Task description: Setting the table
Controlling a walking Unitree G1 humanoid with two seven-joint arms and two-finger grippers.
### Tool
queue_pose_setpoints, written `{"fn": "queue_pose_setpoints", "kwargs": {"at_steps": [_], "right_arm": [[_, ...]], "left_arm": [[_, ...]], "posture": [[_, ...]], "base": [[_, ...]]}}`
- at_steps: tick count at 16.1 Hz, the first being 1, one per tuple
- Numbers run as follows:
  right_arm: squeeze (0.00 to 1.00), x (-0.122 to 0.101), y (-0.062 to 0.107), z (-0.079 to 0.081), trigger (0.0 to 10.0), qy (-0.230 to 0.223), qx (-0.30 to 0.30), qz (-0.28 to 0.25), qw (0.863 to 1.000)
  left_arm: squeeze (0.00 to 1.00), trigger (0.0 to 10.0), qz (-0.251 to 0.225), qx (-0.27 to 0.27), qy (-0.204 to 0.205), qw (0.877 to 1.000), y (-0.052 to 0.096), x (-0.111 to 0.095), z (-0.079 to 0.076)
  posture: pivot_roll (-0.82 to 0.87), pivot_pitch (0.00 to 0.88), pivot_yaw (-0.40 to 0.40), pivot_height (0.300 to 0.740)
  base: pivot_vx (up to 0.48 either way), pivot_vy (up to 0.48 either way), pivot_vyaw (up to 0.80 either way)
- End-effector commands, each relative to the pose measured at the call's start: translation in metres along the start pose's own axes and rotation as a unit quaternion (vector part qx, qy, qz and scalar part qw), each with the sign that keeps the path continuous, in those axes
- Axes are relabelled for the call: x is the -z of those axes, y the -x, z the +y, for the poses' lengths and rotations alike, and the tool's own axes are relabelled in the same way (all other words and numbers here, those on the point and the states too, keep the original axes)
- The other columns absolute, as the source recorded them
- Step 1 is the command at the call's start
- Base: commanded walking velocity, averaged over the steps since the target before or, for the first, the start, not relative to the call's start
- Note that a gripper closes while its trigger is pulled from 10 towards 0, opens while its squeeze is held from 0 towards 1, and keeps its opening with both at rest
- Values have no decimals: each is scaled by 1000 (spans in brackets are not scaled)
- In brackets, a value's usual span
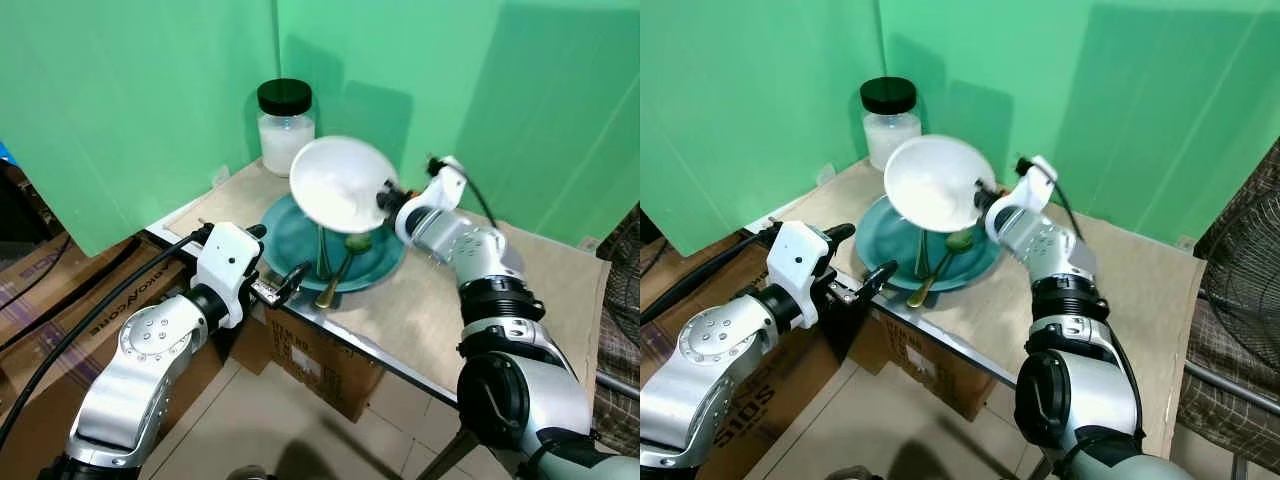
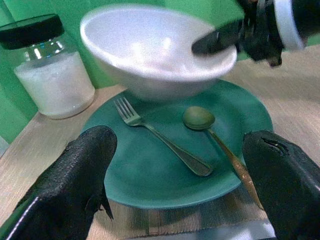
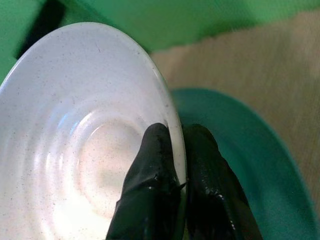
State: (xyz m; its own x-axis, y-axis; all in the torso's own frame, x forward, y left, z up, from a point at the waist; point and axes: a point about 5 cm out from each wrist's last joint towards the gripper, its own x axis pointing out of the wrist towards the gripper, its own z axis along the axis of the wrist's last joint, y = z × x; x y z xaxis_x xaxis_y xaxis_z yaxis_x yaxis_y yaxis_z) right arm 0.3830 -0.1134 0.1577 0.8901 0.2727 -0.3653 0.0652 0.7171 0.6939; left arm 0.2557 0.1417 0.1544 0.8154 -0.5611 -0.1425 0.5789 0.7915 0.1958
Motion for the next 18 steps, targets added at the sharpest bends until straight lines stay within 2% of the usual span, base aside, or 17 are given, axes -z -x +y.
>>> {"fn": "queue_pose_setpoints", "kwargs": {"at_steps": [1,4,5,6,7,8,9,11,12,13,14,16,17,18], "right_arm": [[0,-9,4,6,0,-16,-18,-19,1000],[0,-21,13,13,0,9,-31,-60,998],[0,-34,28,14,0,70,-41,-115,990],[0,-41,43,14,0,100,-52,-152,982],[0,-44,51,14,0,113,-62,-179,975],[0,-48,62,12,0,137,-64,-213,965],[0,-47,80,10,0,177,-76,-247,950],[0,-45,85,10,0,186,-82,-248,947],[0,-29,99,-5,10000,227,-72,-238,942],[0,-17,110,-15,10000,253,-66,-231,937],[0,2,126,-29,10000,297,-50,-234,924],[0,9,130,-35,10000,314,-28,-237,919],[0,13,133,-39,10000,329,-3,-240,913],[0,14,134,-40,10000,328,0,-240,914]], "left_arm": [[0,10000,-1,7,-7,1000,-1,-1,0],[0,10000,-4,11,-4,1000,-2,-2,-2],[0,10000,-4,10,-4,1000,-2,-1,-4],[0,10000,-5,7,-2,1000,-1,0,-5],[0,10000,-6,5,-1,1000,0,0,-6],[0,10000,-9,3,2,1000,0,-1,-8],[0,10000,-16,-6,3,1000,2,-2,-8],[0,10000,-17,-10,3,1000,3,-3,-8],[0,10000,-39,-51,6,998,2,-6,-4],[0,10000,-53,-79,14,995,1,-9,-2],[0,10000,-60,-88,13,994,-2,-11,-4],[0,10000,-57,-77,5,995,-4,-9,-10],[0,10000,-52,-78,3,996,-5,-5,-12],[0,10000,-50,-80,3,996,-5,-5,-12]], "posture": [[93,0,10,740],[92,0,11,740],[88,0,7,740],[87,0,3,740],[85,0,4,740],[83,0,5,740],[77,0,11,740],[72,0,13,740],[57,0,21,740],[55,0,22,740],[50,0,24,740],[48,0,24,740],[43,0,23,740],[43,0,23,740]], "base": [[0,0,0],[0,0,0],[0,0,0],[0,0,0],[0,0,0],[0,0,0],[0,0,0],[0,0,0],[0,0,0],[0,0,0],[0,0,0],[0,0,0],[0,0,-775],[0,0,-781]]}}
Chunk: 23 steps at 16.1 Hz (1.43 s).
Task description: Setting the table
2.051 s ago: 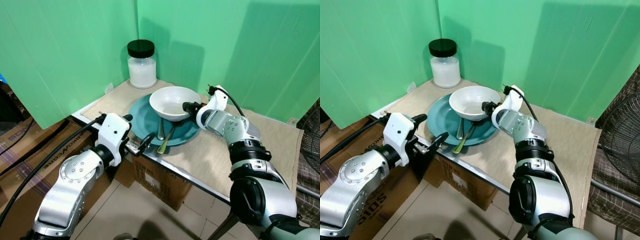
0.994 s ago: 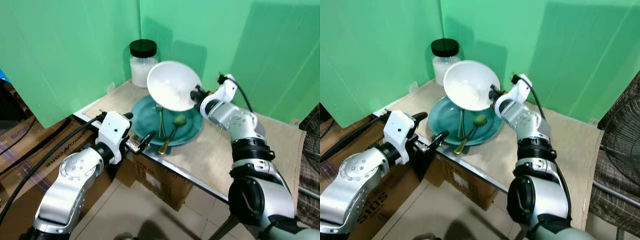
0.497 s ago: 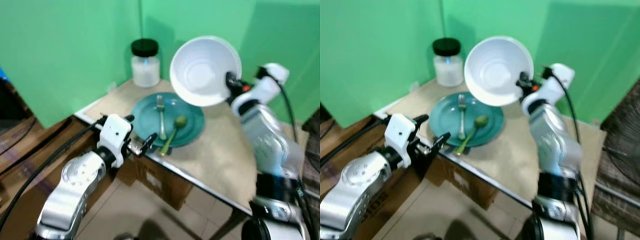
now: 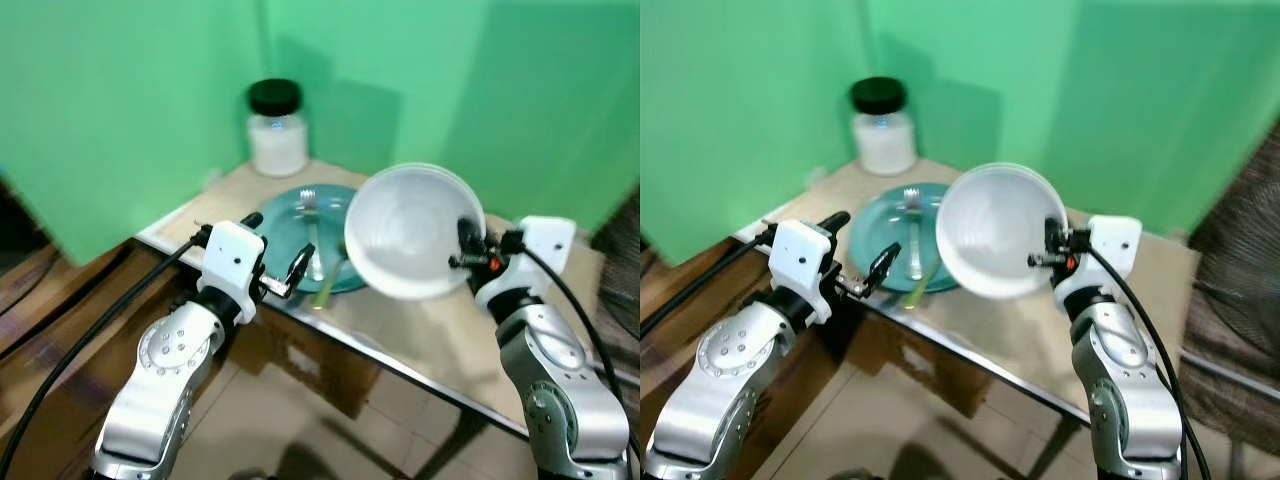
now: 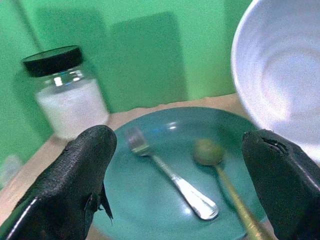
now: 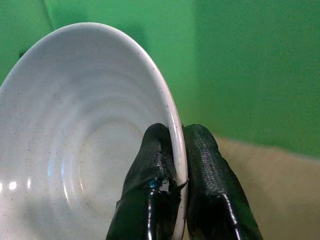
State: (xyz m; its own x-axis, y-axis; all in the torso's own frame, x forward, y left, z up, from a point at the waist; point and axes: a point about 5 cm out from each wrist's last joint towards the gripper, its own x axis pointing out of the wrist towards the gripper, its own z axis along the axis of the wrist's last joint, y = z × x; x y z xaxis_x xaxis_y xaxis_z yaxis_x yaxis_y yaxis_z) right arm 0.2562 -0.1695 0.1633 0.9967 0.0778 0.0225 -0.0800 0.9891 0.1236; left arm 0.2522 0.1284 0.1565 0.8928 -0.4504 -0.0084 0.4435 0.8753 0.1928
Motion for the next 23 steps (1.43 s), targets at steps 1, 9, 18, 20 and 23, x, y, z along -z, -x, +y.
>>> {"fn": "queue_pose_setpoints", "kwargs": {"at_steps": [1,9,18,20,23], "right_arm": [[0,-6,2,1,10000,7,5,-20,1000],[0,-3,8,12,10000,-18,6,-37,999],[0,6,0,16,10000,-3,-1,2,1000],[0,1,-2,14,10000,-12,13,-25,1000],[0,2,-2,15,10000,10,15,-22,1000]], "left_arm": [[0,10000,3,-2,-5,1000,-1,1,0],[0,10000,-2,-27,-18,999,0,-1,6],[0,10000,-4,-59,-22,998,-2,-2,20],[0,10000,-5,-60,-19,998,-3,-2,18],[0,10000,-4,-62,-15,998,-1,-1,19]], "posture": [[43,0,23,740],[68,0,-7,740],[65,0,-32,740],[64,0,-33,740],[65,0,-32,740]], "base": [[0,0,-800],[0,0,-800],[0,0,-710],[0,0,0],[0,0,-788]]}}
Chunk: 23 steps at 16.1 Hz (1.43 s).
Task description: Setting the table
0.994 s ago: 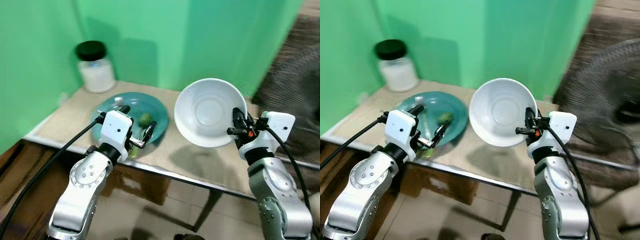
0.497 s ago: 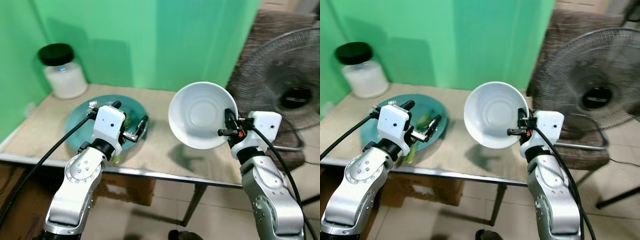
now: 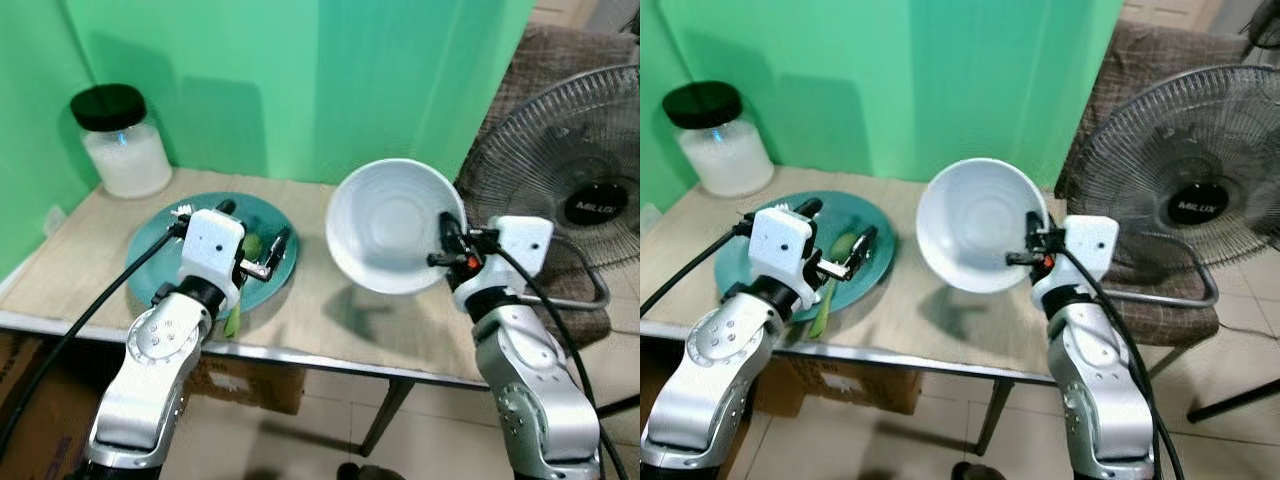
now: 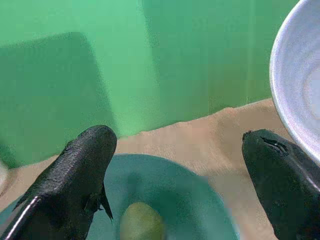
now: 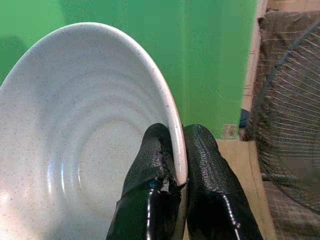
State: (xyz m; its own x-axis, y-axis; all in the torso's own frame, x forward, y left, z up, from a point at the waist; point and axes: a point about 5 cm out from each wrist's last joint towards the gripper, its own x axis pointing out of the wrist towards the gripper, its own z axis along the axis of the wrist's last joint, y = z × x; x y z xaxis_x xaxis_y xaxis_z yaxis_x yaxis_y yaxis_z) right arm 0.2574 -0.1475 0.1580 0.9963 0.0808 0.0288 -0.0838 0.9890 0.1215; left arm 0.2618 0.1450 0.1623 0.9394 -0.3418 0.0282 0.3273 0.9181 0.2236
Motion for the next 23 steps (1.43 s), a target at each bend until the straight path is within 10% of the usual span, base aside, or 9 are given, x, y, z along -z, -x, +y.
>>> {"fn": "queue_pose_setpoints", "kwargs": {"at_steps": [1,23], "right_arm": [[0,-6,1,-7,10000,11,24,-19,999],[0,3,-3,-14,10000,26,40,27,998]], "left_arm": [[0,10000,2,-2,2,1000,0,1,0],[0,10000,6,-55,38,998,-4,2,3]], "posture": [[68,0,-32,740],[41,0,-33,740]], "base": [[0,0,-788],[0,0,-796]]}}
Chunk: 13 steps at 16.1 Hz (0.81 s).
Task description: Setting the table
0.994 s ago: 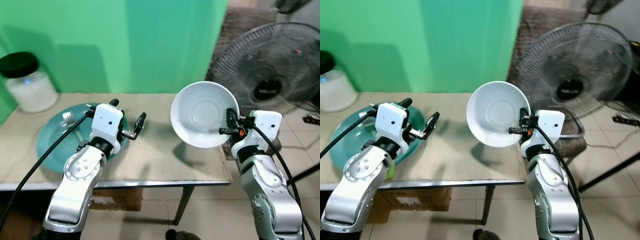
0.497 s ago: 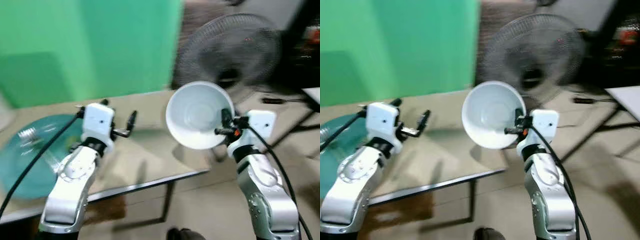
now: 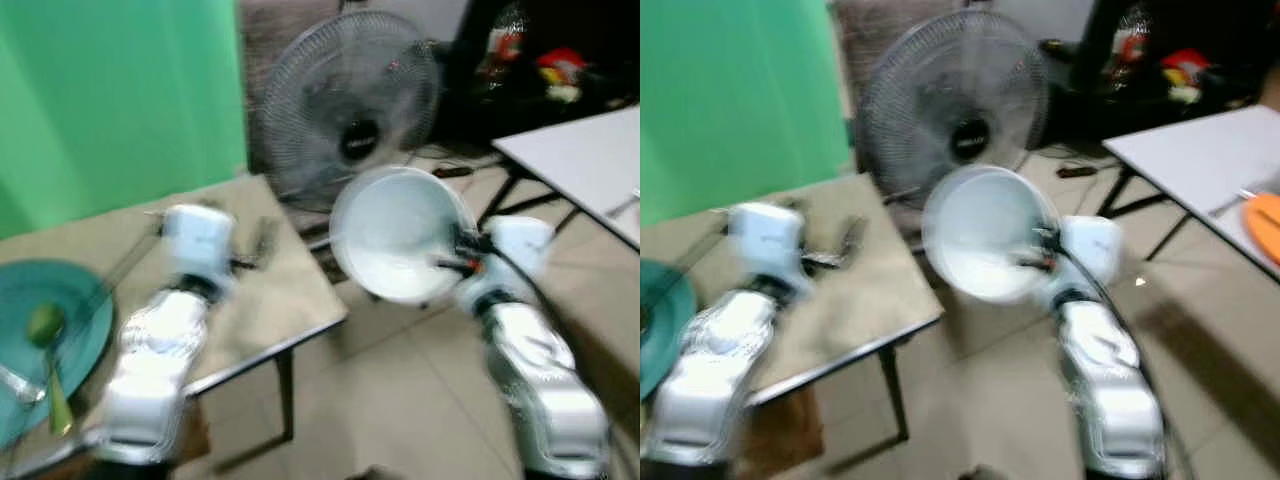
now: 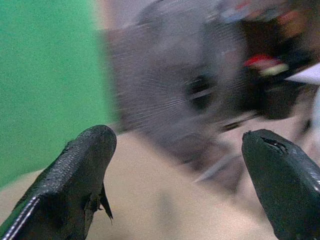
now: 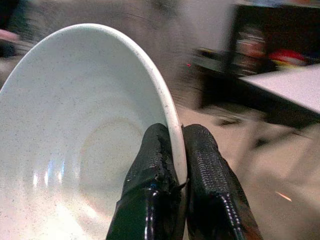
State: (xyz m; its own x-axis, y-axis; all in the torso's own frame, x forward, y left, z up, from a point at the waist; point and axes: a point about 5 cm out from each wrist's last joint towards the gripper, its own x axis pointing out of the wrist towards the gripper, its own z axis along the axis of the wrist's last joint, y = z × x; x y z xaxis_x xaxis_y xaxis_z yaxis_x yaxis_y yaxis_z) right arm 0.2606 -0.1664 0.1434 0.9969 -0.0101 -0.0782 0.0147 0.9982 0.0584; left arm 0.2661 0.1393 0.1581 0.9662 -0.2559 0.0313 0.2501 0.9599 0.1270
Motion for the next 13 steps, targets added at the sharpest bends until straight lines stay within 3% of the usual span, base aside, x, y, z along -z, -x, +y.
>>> {"fn": "queue_pose_setpoints", "kwargs": {"at_steps": [1,7,13], "right_arm": [[0,-8,0,6,10000,-3,-12,-17,1000],[0,-16,-1,-1,10000,19,-9,-21,1000],[0,-12,5,-2,10000,17,-2,-9,1000]], "left_arm": [[0,10000,1,-11,-1,1000,0,-2,6],[0,10000,-16,11,0,1000,-5,-3,-8],[0,10000,-26,13,9,1000,-5,-5,-7]], "posture": [[33,0,-35,740],[-9,0,-40,740],[-11,0,-42,740]], "base": [[0,0,-800],[0,0,-800],[0,0,-800]]}}
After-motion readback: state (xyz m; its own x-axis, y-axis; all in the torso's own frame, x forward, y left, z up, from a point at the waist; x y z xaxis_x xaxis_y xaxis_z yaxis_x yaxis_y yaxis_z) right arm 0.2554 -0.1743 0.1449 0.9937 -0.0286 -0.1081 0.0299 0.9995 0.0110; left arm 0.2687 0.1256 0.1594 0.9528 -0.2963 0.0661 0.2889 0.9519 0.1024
